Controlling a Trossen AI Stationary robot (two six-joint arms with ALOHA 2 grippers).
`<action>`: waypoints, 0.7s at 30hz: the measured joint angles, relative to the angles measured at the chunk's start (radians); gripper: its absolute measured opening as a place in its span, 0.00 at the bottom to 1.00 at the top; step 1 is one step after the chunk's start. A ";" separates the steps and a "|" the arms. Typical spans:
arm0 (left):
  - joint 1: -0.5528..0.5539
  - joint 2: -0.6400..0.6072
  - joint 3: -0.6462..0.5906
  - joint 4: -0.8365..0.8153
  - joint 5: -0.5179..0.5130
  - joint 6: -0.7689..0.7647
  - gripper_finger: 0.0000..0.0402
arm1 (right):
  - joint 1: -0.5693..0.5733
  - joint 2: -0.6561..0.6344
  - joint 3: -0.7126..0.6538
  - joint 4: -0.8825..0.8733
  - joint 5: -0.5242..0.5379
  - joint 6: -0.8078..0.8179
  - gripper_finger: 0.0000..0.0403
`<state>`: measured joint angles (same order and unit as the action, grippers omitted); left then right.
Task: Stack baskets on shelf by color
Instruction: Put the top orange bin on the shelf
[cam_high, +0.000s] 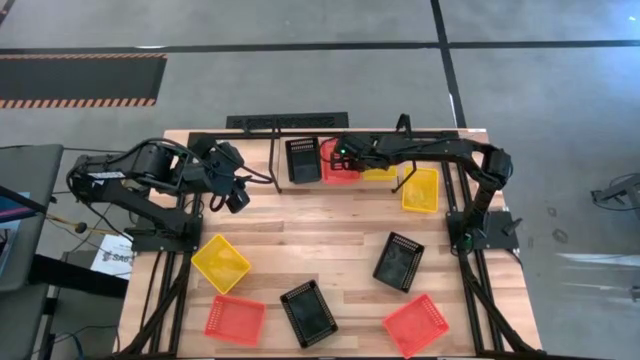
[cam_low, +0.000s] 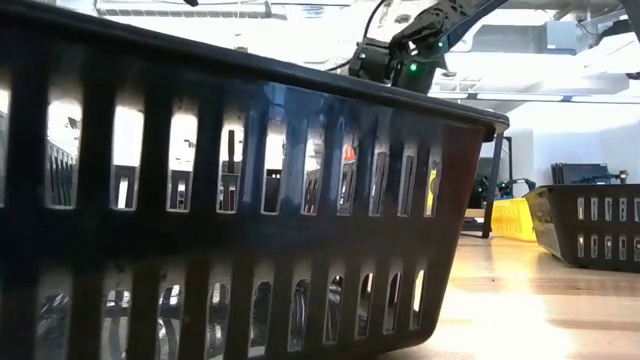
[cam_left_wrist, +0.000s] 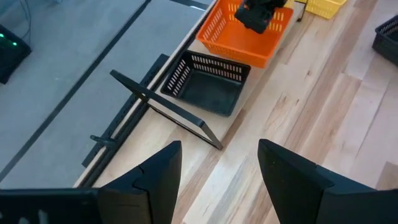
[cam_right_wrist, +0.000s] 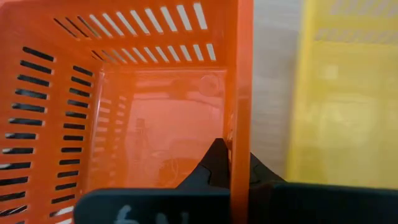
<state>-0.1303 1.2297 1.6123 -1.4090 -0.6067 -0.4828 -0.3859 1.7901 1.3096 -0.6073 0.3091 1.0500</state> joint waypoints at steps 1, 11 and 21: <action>0.000 0.000 0.000 0.000 0.000 0.000 0.50 | 0.000 0.000 -0.003 0.018 -0.002 0.000 0.00; 0.000 0.000 0.000 0.000 0.009 0.000 0.50 | -0.016 0.000 -0.007 0.032 -0.006 -0.008 0.00; 0.000 0.000 0.000 0.000 0.009 0.000 0.50 | -0.023 0.000 -0.007 0.032 -0.015 -0.034 0.00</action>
<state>-0.1303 1.2297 1.6123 -1.4089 -0.5980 -0.4828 -0.4084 1.7901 1.3025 -0.5749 0.2943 1.0158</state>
